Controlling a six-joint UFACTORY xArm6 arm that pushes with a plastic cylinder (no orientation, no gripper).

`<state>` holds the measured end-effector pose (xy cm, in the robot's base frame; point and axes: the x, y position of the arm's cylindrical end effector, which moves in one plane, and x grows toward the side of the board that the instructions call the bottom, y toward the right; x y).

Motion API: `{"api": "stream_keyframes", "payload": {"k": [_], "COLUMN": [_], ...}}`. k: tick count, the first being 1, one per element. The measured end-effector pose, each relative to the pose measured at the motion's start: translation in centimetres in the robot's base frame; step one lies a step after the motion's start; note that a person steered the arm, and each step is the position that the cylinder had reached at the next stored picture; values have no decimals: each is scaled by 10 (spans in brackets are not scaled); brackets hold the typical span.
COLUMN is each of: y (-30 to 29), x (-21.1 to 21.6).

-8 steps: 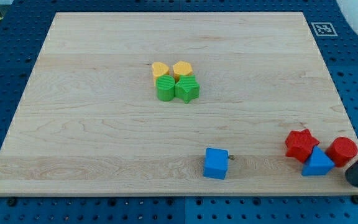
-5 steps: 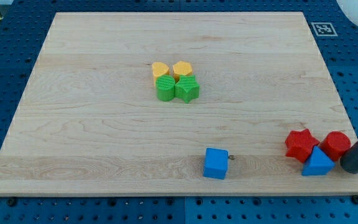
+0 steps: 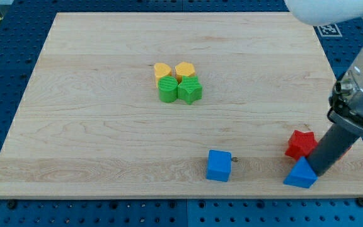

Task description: Push the blue triangle bottom left to the red star

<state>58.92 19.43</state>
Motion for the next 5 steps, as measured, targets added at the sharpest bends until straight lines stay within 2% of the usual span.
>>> {"api": "stream_keyframes", "payload": {"k": [1, 3, 5], "y": [-13, 6, -7], "x": [0, 4, 22]}}
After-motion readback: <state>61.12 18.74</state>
